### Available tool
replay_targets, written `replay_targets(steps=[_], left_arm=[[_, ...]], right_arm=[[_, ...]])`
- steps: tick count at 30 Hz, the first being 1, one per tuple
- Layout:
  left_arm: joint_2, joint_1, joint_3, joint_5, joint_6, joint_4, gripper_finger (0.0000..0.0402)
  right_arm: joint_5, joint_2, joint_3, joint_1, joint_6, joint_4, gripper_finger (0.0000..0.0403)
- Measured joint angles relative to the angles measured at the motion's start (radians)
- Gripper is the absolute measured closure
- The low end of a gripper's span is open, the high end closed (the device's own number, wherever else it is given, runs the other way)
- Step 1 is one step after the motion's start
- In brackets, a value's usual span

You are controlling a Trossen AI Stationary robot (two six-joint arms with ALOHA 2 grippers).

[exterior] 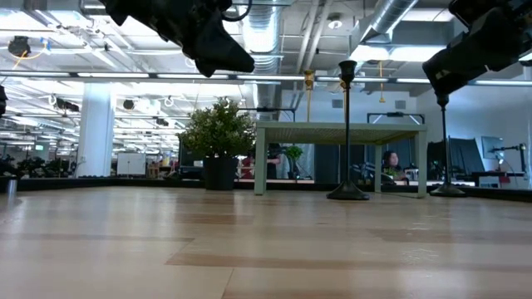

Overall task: Pick & Place candle stick holders
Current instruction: Put the top right black candle holder on the shelf

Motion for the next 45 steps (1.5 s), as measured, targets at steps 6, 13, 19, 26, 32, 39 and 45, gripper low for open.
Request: replay_targets(steps=[6,13,19,26,32,39,45], left_arm=[[0.000,-0.006,0.001,0.001,-0.112,0.000,0.0307],[0.000,-0.005,0.001,0.000,-0.118,0.023,0.0307],[0.000,-0.005,0.002,0.000,-0.118,0.039,0.0307],[0.000,-0.005,0.002,0.000,-0.123,0.062,0.0307],[-0.039,-0.033,0.002,-0.019,-0.005,0.075,0.0307],[-0.206,-0.036,-0.105,-0.033,0.070,0.066,0.0307],[-0.368,-0.033,-0.282,-0.070,0.062,0.149,0.0307]], right_arm=[[-0.001,0.000,0.000,0.002,-0.002,-0.007,0.0403],[-0.003,0.000,0.000,0.003,0.025,-0.042,0.0403],[-0.003,0.000,0.000,0.002,0.006,-0.048,0.0403],[-0.001,0.000,0.000,0.000,0.003,-0.043,0.0403],[-0.001,0.000,0.000,0.000,0.044,0.011,0.0403],[0.000,0.000,0.000,0.000,0.046,0.031,0.0403],[0.010,0.000,0.000,0.000,0.046,0.076,0.0403]])
